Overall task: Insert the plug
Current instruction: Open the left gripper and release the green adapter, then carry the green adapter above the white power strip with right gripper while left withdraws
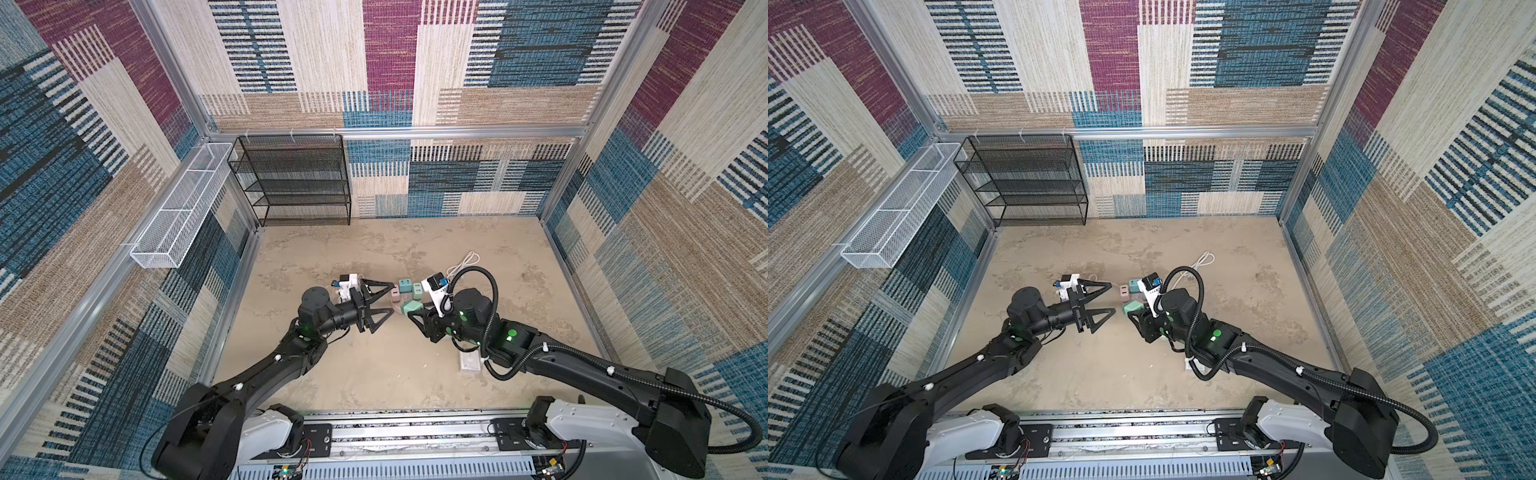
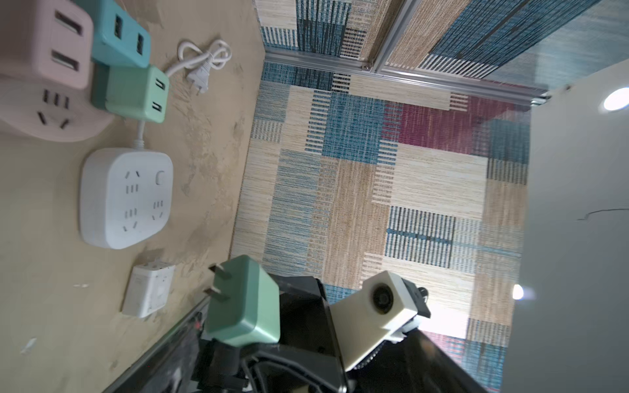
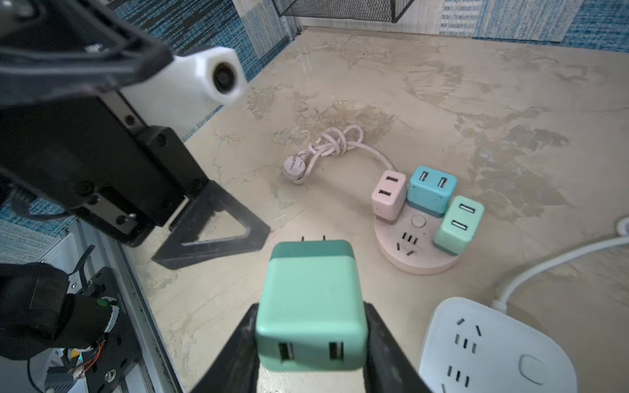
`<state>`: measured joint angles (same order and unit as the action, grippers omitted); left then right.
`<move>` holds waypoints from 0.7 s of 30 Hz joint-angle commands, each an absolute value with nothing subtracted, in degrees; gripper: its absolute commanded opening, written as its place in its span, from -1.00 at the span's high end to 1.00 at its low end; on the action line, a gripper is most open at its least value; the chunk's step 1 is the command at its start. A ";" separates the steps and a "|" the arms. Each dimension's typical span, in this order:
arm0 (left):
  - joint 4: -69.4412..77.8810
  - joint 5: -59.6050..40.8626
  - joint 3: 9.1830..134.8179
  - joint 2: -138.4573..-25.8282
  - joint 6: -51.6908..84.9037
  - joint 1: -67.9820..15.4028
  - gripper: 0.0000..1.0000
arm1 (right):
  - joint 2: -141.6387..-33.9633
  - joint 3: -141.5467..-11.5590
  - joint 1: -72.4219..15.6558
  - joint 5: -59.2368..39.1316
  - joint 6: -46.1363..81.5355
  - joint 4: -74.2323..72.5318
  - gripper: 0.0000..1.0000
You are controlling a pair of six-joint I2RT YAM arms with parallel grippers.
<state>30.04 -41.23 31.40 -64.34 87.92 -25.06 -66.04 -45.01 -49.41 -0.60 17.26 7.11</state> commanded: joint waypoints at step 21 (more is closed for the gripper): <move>-36.69 -9.05 48.32 -50.42 38.72 -24.86 -0.99 | -73.28 -63.15 -42.77 3.68 26.69 33.96 1.00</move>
<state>-34.00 -11.88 47.44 -50.48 42.39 -24.88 -74.35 -62.19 -42.98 1.32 26.06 32.23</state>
